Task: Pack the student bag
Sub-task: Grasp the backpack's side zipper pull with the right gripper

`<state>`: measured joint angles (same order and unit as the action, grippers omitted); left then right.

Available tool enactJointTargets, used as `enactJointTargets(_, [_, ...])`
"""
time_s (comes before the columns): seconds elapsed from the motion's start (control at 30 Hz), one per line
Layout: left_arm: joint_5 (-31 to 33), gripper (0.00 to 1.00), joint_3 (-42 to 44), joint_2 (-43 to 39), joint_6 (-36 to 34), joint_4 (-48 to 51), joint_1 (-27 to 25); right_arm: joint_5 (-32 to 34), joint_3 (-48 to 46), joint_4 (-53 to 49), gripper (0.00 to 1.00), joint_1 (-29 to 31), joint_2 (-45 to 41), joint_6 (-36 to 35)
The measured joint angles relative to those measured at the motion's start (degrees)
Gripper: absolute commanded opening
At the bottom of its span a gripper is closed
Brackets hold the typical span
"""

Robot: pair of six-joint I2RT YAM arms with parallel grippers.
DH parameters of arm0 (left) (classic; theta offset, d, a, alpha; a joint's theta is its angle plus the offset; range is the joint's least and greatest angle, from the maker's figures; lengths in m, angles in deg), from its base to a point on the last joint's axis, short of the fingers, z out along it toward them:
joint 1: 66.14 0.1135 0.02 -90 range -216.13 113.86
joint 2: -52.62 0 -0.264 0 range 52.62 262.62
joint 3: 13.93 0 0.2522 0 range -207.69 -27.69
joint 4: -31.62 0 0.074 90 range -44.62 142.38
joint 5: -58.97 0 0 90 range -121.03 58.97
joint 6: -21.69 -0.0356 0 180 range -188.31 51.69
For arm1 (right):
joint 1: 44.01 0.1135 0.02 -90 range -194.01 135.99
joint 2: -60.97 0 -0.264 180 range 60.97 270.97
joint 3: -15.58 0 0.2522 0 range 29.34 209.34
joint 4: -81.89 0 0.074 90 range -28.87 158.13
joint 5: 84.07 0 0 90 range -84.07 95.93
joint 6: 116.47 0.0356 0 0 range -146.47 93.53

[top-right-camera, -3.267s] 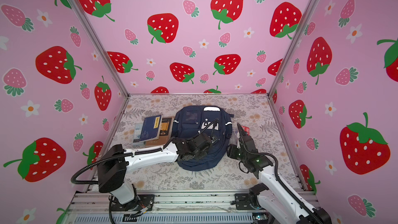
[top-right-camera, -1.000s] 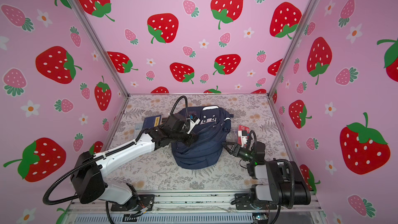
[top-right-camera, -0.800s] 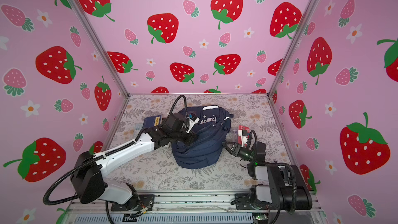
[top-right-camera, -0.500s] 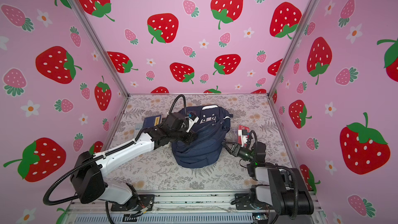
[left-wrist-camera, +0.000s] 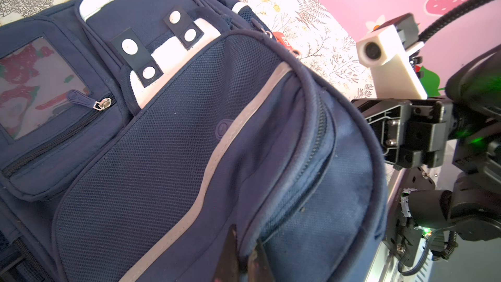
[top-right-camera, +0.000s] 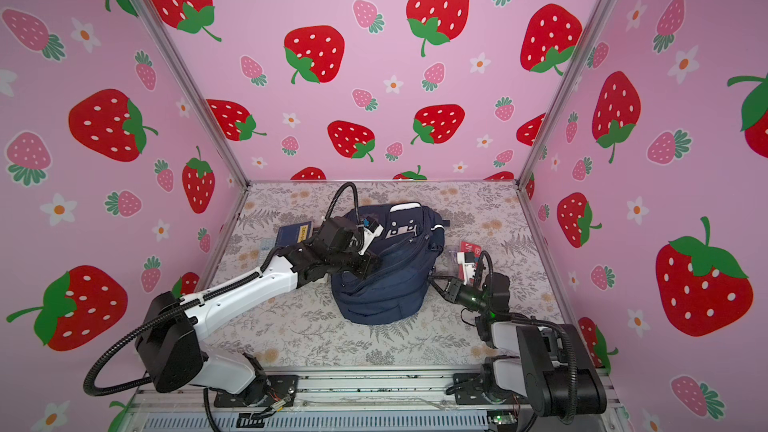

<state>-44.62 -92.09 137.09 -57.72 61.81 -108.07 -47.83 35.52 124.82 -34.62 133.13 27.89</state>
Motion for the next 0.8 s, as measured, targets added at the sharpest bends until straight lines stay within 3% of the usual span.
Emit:
enactJointTargets(0.17, [-0.02,0.0,0.0,0.0,0.0,0.0,0.0,1.57,1.62,-6.82,0.13,0.0,-2.99,-2.99])
enactJointTargets(0.27, [-0.04,0.0,0.0,0.0,0.0,-0.02,0.0,1.9,2.19,-9.29,0.28,0.0,-3.52,-3.82])
enactJointTargets(0.43, [-0.09,0.0,0.0,0.0,0.0,0.0,0.0,2.01,2.58,-11.06,0.33,0.28,-3.1,-5.09])
enactJointTargets(0.7, [-0.13,0.0,0.04,0.0,0.0,0.0,0.0,2.14,3.23,-11.17,0.34,1.38,-1.25,-5.99])
enactJointTargets(0.8, [-0.13,0.0,0.09,0.0,0.02,0.0,0.0,2.51,3.91,-12.2,0.28,1.4,-0.83,-6.86])
